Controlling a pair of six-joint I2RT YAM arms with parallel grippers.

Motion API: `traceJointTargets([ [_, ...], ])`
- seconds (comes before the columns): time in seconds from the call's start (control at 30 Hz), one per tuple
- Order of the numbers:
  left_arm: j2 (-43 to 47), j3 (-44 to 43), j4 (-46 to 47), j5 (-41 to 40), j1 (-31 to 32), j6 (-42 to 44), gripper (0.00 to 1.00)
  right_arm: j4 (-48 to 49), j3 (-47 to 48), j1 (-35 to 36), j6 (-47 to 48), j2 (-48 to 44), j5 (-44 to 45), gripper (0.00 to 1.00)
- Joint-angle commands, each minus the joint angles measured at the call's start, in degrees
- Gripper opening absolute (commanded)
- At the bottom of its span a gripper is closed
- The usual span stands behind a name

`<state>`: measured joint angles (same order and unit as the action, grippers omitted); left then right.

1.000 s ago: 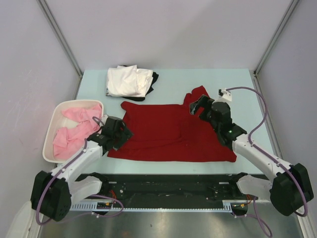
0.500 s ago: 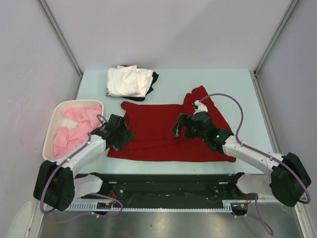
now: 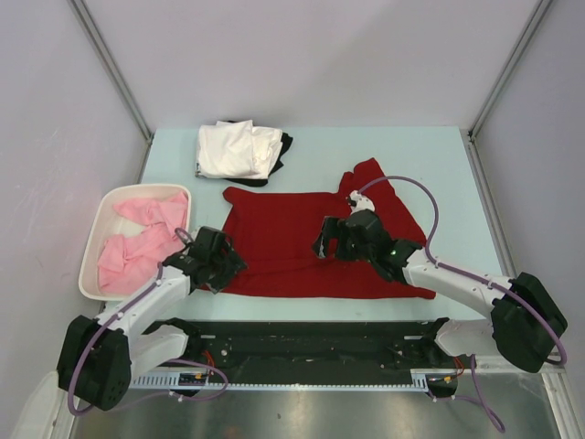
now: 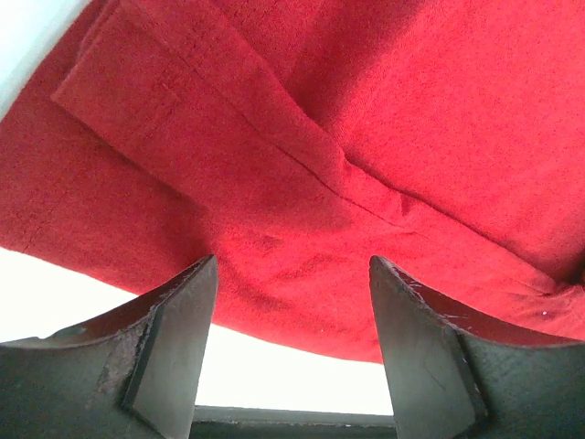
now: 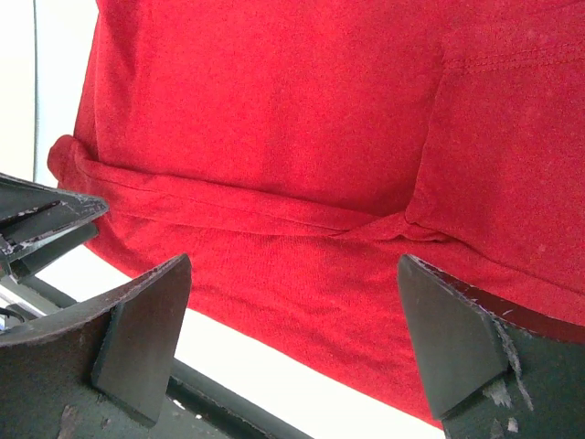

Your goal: Fold and stack the t-shirts

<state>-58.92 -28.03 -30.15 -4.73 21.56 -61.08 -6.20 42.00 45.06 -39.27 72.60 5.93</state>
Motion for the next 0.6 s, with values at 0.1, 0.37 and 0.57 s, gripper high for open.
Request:
traceJointTargets([
  [0.1,-3.31,-2.20,4.57,-2.74,-0.29,-0.62,0.73,-0.66,0.28,0.38,-0.02,-1.05,0.92,1.00],
  [0.37,-8.58,-5.89,7.03,-6.87,-0.29,1.40,0.74,0.04,-2.09,0.21,-0.37,-2.90,1.62,1.00],
  [0.57,-10.60,-7.82,8.71,-8.18,-0.29,1.40,0.74,0.48,-3.32,0.21,-0.81,-2.81,1.62,1.00],
])
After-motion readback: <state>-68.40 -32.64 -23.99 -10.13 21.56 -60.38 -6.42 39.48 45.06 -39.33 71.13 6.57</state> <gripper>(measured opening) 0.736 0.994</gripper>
